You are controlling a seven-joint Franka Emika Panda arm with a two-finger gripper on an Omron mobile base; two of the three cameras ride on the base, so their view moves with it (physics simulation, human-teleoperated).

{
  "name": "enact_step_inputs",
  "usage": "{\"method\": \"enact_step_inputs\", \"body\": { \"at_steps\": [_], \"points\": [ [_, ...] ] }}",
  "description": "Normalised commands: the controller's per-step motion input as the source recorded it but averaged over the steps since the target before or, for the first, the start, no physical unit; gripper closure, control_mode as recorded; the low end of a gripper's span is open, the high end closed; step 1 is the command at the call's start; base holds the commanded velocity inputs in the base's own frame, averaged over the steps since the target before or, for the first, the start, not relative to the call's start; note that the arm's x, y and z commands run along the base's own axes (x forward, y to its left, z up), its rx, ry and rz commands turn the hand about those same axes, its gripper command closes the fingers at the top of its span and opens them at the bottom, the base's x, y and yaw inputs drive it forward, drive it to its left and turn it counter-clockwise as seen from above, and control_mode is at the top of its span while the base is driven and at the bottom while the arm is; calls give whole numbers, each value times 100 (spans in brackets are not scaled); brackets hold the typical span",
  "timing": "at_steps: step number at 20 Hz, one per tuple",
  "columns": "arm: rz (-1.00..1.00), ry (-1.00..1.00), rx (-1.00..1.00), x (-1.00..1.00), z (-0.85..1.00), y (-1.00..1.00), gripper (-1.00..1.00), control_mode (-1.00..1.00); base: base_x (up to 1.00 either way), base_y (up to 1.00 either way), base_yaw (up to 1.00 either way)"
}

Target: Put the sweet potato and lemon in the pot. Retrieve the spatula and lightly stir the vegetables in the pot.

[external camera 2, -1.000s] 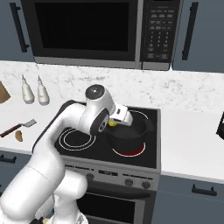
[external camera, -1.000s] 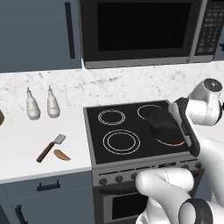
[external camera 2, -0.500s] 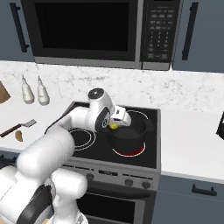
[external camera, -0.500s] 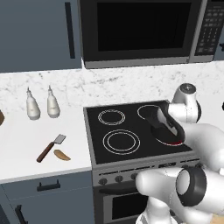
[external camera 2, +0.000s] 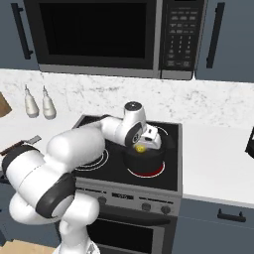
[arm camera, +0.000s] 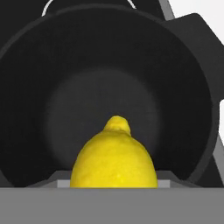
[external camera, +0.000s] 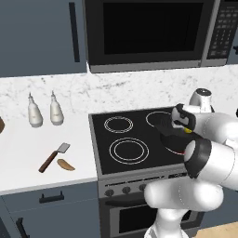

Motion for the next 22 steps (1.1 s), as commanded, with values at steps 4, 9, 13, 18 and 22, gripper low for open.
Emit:
{"method": "enact_step_inputs", "body": {
  "at_steps": [4, 9, 13, 18, 22],
  "points": [
    [0, 1, 2, 7, -31, -9, -100, -100, 0, 0, 0],
    [0, 0, 0, 5, 4, 1, -100, -100, 0, 0, 0],
    [0, -1, 0, 0, 16, 1, -100, -100, 0, 0, 0],
    [0, -6, 0, -9, 22, 13, -100, -100, 0, 0, 0],
    [0, -28, -2, -89, 88, 60, -100, -100, 0, 0, 0]
  ]
}}
